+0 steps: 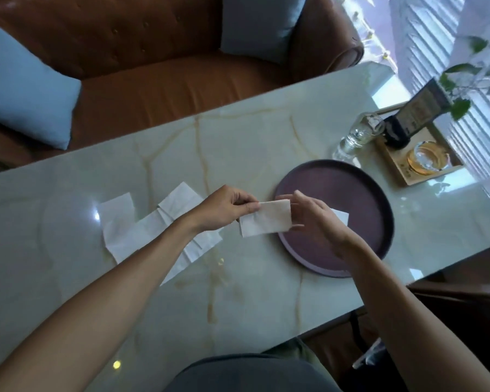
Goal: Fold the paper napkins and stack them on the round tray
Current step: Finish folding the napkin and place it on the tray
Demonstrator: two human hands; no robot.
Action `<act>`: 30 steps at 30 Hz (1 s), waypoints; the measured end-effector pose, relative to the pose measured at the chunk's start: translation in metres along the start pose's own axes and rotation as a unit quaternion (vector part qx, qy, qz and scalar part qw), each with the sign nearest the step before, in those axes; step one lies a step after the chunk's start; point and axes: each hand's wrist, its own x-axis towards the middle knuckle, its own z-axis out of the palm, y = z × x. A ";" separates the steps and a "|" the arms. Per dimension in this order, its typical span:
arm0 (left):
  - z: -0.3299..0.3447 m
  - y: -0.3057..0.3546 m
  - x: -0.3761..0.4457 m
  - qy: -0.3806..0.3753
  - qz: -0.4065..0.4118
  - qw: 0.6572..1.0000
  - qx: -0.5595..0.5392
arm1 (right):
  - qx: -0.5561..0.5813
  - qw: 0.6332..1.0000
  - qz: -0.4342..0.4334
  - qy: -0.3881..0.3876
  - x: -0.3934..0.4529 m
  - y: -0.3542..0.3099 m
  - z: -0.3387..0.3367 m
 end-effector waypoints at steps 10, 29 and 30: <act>0.092 0.009 0.100 0.039 -0.086 0.990 -0.108 | 0.030 0.980 0.006 0.197 -0.009 0.036 -0.100; 0.200 -0.038 0.188 0.176 -0.209 0.962 0.020 | -0.134 0.907 0.166 0.362 0.034 0.123 -0.172; 0.201 -0.039 0.190 0.177 -0.211 0.961 0.025 | -0.133 0.906 0.170 0.363 0.035 0.124 -0.173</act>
